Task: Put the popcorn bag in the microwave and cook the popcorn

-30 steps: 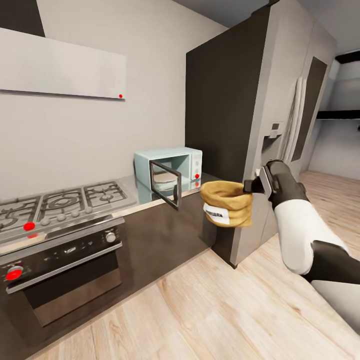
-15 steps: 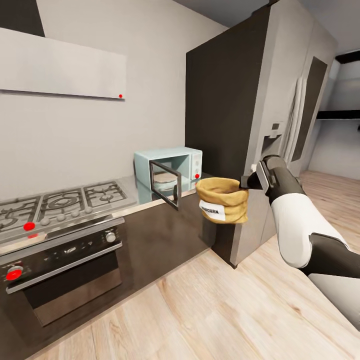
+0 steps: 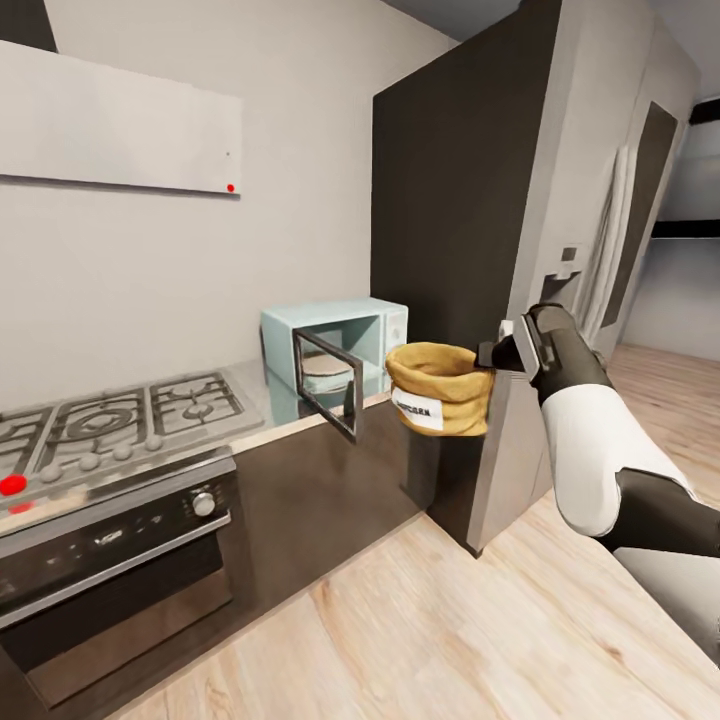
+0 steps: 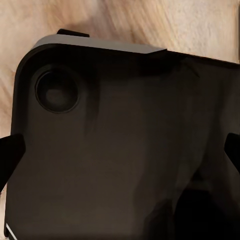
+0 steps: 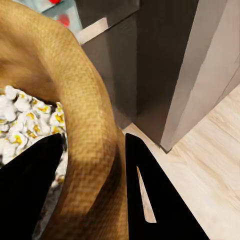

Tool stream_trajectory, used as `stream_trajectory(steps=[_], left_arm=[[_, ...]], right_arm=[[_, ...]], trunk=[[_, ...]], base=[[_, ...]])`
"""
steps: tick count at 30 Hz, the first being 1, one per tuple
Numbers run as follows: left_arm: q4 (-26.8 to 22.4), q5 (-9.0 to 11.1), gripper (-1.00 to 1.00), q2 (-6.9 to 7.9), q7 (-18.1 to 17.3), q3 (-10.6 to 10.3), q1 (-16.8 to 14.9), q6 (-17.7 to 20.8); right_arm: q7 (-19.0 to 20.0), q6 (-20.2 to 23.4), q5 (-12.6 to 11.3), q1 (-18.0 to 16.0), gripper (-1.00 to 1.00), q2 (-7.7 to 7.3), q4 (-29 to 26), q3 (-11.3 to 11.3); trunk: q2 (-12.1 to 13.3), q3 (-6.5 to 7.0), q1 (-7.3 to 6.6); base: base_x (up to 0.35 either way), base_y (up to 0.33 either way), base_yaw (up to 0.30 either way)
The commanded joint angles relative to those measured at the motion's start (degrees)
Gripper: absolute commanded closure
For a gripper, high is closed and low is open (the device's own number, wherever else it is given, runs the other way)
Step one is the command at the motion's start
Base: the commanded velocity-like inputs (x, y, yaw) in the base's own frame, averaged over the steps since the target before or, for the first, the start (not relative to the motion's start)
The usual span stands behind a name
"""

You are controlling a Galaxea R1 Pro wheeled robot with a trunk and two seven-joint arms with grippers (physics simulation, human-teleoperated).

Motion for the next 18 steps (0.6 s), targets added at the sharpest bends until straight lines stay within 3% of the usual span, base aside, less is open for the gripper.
stream_trajectory(steps=[1, 4, 12, 18], left_arm=[[-0.1, 0.4, -1.00, -0.01, -0.1, 0.0, 0.0, -0.1], [-0.1, 0.4, -1.00, -0.01, -0.1, 0.0, 0.0, -0.1], [-0.1, 0.4, -1.00, -0.01, -0.1, 0.1, 0.0, -0.1], [-0.1, 0.4, -1.00, -0.01, -0.1, 0.1, 0.0, -0.2]], right_arm=[[0.1, 0.2, 0.4, 0.0, 1.00, 0.79, -0.6, -0.1], [0.1, 0.2, 0.4, 0.0, 1.00, 1.86, -1.7, 0.0], [0.1, 0.2, 0.2, 0.0, 1.00, 2.08, -1.7, -0.1], [0.1, 0.2, 0.2, 0.0, 1.00, 3.15, -1.7, -0.1]], trunk=[[0.0, -0.06, 0.03], [0.0, -0.06, 0.03], [0.0, -0.06, 0.03], [0.0, -0.06, 0.03]], base=[[0.323, 0.000, 0.000], [0.322, 0.000, 0.000], [0.312, 0.000, 0.000], [0.046, 0.000, 0.000]])
